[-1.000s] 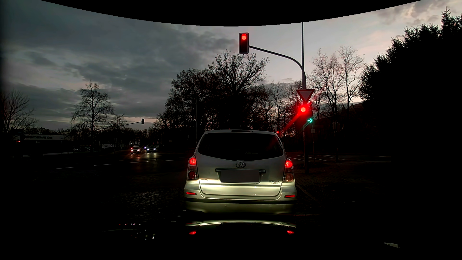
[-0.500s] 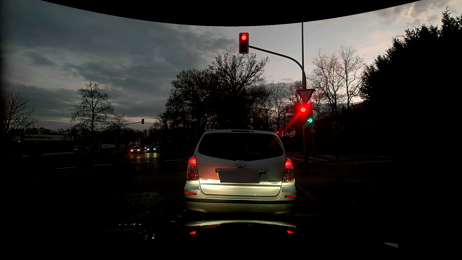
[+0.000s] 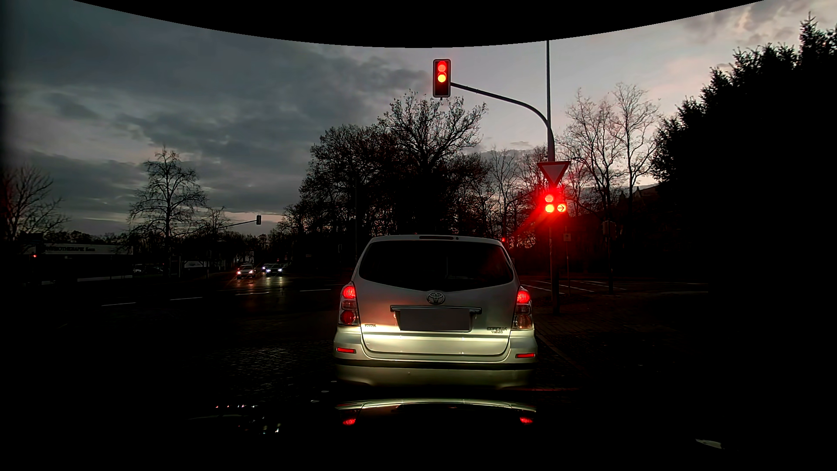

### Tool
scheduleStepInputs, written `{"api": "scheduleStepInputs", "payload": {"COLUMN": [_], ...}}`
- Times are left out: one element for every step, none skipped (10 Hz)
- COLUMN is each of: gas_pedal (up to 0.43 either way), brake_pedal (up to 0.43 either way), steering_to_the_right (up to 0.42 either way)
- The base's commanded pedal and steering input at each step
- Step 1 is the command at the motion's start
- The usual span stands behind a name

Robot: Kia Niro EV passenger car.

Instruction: Follow the waypoints while adhering to traffic rules and regulations

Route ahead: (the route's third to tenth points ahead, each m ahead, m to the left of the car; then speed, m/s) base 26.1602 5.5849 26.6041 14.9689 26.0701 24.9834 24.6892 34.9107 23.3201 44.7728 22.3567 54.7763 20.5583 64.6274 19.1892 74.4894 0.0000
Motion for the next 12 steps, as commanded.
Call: {"api": "scheduleStepInputs", "payload": {"gas_pedal": [0.0,0.0,0.0,0.0,0.0,0.0,0.0,0.0,0.0,0.0,0.0,0.0], "brake_pedal": [0.341,0.341,0.341,0.341,0.341,0.341,0.341,0.341,0.341,0.341,0.341,0.341], "steering_to_the_right": [-0.001,-0.001,0.0,-0.001,-0.001,0.0,-0.001,-0.001,-0.001,-0.001,0.0,-0.001]}}
